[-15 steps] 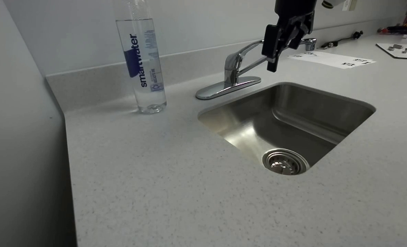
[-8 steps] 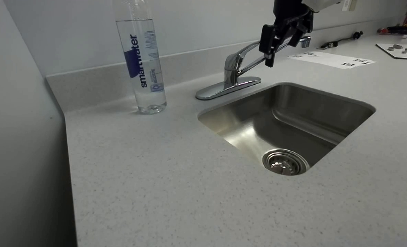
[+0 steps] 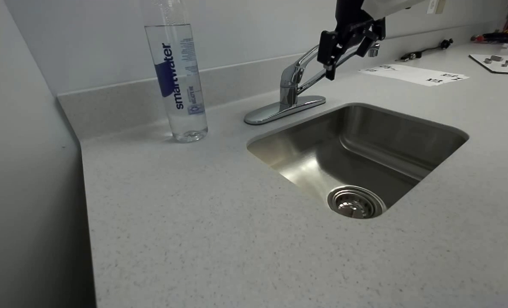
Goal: Move the faucet to the right
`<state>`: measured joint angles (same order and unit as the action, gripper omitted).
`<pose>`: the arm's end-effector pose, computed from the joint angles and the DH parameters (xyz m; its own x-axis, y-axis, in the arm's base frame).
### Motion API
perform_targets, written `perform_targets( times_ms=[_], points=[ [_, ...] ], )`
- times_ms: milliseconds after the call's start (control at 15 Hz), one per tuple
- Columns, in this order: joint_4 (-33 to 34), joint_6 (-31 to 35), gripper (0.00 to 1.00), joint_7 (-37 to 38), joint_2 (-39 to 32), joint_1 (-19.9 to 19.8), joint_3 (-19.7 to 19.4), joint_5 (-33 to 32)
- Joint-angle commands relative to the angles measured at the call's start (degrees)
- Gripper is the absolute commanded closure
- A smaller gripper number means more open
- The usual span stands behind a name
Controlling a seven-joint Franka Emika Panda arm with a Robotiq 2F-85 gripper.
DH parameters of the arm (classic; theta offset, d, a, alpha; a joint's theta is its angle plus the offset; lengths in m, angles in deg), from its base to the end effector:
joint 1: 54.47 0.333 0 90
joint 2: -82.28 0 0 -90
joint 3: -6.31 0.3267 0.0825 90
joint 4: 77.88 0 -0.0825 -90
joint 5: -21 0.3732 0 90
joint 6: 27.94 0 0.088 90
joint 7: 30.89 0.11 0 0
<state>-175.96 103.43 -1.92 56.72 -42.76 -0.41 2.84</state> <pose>0.6717 0.0601 0.3601 0.9559 -0.1753 0.2357 -0.2284 -0.9481 0.2211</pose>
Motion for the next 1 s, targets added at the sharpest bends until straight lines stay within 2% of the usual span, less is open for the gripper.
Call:
perform_targets(
  times_ms=[0,933],
  points=[
    [5.76,-0.84,0.00,2.12,-3.67,0.18,-1.21,-2.67],
    [10.00,6.59,0.00,7.66,-6.45,1.14,-2.79,-8.57]
  ],
)
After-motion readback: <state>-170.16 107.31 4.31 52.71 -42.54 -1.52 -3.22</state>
